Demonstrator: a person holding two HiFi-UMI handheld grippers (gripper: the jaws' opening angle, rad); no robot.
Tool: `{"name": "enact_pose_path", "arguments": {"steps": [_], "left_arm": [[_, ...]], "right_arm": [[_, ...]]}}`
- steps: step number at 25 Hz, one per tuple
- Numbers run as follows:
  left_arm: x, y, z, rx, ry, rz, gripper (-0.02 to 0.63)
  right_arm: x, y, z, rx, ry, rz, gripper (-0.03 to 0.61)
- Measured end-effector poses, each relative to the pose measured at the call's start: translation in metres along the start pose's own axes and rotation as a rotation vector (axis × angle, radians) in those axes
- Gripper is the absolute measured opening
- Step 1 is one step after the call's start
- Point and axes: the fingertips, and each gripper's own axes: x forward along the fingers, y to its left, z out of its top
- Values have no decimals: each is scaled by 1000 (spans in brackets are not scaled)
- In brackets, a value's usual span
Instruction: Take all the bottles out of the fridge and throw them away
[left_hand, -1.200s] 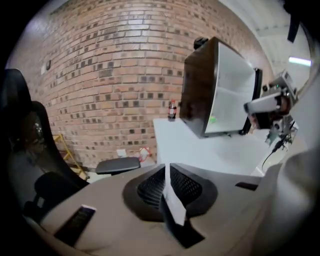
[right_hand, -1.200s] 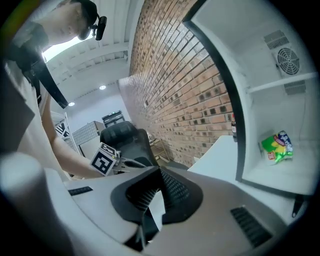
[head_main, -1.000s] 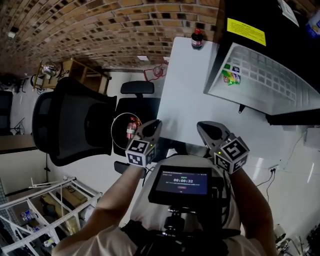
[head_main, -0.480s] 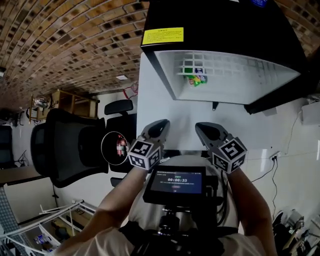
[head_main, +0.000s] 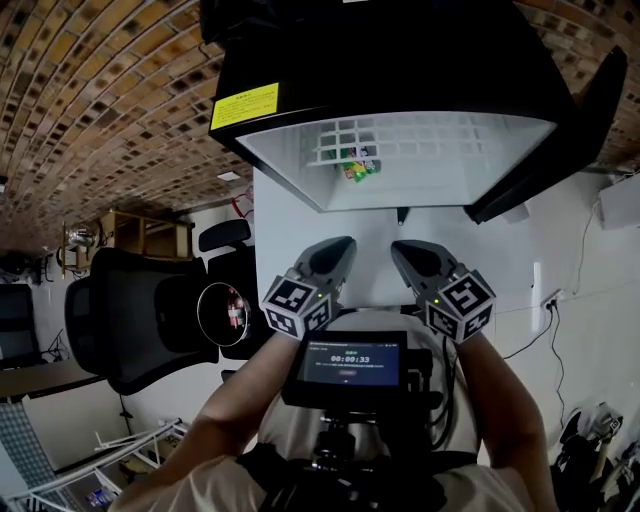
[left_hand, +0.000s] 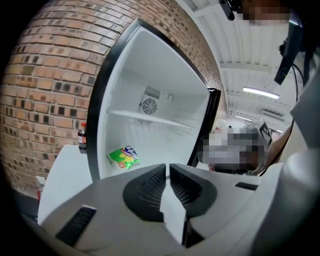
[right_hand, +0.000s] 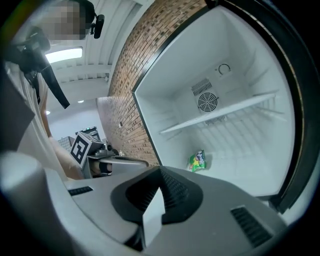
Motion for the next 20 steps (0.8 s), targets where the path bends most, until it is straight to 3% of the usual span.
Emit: {"name": "enact_pose_path", "arguments": {"steps": [20], "left_arm": [[32, -25, 7, 43, 17, 27, 23]], "right_arm": [[-28, -31, 12, -4, -34, 20, 5]]}}
